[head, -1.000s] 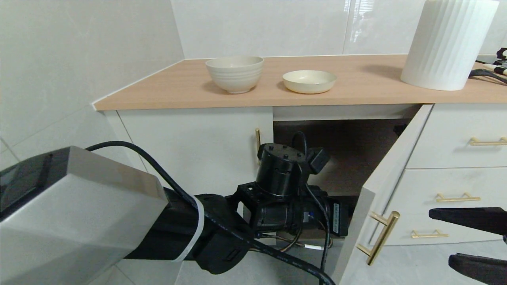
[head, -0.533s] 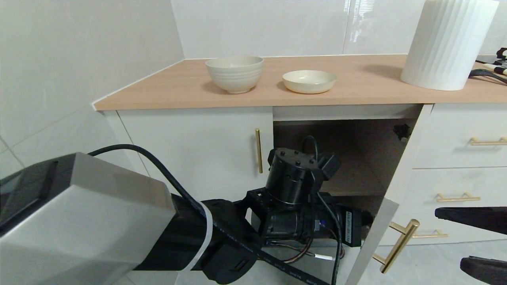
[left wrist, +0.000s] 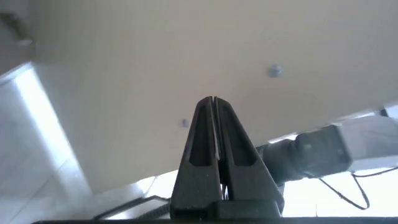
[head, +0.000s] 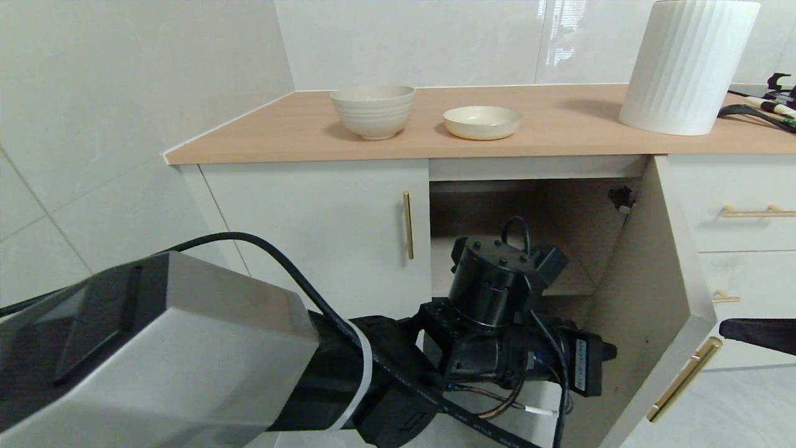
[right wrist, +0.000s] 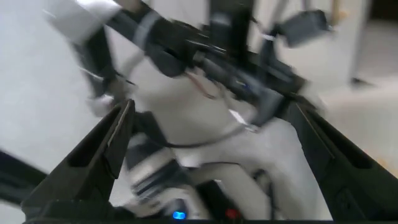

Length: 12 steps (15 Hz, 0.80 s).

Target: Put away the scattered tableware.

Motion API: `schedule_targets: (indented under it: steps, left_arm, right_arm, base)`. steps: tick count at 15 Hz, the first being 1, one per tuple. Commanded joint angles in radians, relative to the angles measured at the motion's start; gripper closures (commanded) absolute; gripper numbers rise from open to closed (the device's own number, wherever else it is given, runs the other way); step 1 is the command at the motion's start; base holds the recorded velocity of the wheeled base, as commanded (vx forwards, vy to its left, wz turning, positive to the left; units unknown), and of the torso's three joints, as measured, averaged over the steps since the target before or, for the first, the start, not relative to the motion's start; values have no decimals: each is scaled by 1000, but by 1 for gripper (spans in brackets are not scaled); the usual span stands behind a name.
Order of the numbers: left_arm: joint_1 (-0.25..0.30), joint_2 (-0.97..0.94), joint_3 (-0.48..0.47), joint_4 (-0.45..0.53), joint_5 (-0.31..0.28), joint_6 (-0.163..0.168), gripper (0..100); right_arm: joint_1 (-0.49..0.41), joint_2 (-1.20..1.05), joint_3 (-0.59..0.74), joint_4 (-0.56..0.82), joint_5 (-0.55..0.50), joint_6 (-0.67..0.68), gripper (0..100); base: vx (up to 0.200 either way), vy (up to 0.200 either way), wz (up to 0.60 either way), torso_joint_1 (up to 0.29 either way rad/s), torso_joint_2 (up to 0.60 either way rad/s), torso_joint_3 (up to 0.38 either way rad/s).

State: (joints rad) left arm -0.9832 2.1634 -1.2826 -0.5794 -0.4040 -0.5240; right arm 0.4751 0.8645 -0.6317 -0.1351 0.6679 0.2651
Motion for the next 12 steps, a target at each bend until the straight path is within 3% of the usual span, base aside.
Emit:
schedule_targets:
  steps: [1,3,5,6,7,12]
  left_arm:
    - [-57,30,-44,3,1,-2,100]
    - [-100,27,-44,-8,1,-21,100]
    - [-100,16,-40,-8,1,-27,100]
    - [-63,-30,-24,-10,-1,-63,100]
    - [-46,-47,-18,-10,-6,-76,100]
    - [17,-85,2,-2,10,-80,100]
  right_arm:
    - [-4,-33,-10,0,68,20,0]
    - [-6,-22,-8,3,95,23,0]
    - [-6,-18,-6,5,95,23,0]
    - [-6,8,-5,3,95,29,0]
    - [-6,21,-3,3,95,31,0]
    - [-27,74,-5,2,79,39,0]
  base:
    - [0,0,0,0,0,0]
    - [0,0,0,0,0,0]
    - [0,0,0,0,0,0]
    - [0,0,0,0,0,0]
    - [0,0,0,0,0,0]
    - [0,0,0,0,0,0]
